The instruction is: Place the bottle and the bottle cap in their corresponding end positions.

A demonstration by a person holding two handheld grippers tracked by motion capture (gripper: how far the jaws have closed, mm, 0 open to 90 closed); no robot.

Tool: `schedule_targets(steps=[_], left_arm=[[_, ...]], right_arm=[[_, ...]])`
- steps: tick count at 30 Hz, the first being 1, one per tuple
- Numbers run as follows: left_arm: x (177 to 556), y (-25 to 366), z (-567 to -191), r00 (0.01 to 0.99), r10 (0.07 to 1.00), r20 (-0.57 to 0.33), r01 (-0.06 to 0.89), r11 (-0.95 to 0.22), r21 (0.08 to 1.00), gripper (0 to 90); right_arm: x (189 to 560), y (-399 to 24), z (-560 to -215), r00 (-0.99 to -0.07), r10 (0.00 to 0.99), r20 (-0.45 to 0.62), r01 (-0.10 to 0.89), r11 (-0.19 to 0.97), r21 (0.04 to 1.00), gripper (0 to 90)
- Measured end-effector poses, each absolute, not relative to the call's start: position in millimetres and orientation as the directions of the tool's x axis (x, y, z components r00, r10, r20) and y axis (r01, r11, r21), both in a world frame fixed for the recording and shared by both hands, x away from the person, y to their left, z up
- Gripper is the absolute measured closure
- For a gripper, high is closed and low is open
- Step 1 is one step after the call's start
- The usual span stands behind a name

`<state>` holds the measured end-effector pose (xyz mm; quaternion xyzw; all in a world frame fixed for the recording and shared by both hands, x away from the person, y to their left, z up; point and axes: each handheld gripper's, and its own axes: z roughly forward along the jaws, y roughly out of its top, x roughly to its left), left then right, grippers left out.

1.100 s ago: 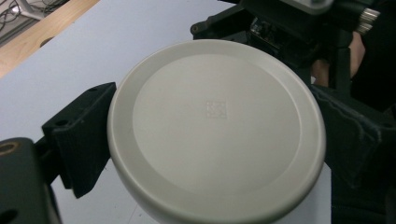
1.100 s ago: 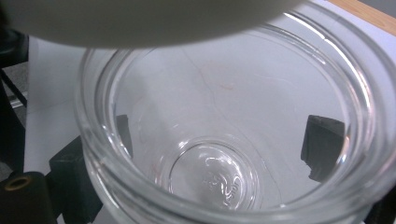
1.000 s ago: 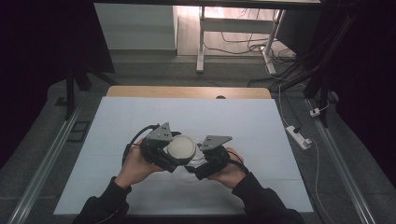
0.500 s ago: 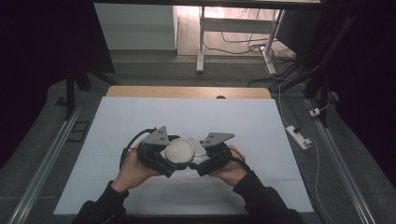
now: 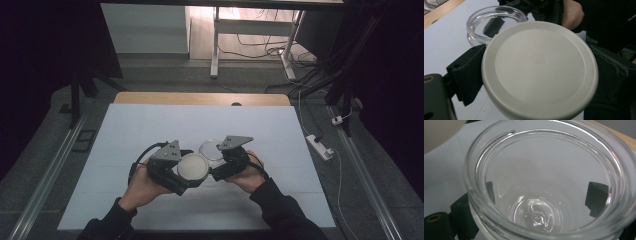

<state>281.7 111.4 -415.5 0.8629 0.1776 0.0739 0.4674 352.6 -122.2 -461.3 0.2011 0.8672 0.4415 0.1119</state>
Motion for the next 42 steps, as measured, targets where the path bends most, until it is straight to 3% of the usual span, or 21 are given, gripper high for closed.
schedule_targets(steps=[19,42], left_arm=[[276.4,98.9,-437.7,0.947,0.321,-0.031,0.208,-0.533,0.82,7.8],[284.9,82.4,-483.3,0.944,0.331,-0.001,0.198,-0.565,0.801,7.8]], right_arm=[[378.5,-117.4,-461.0,-0.87,0.492,-0.02,0.272,0.515,0.812,6.6],[409.2,-104.6,-471.0,-0.844,0.535,-0.024,0.3,0.51,0.807,6.6]])
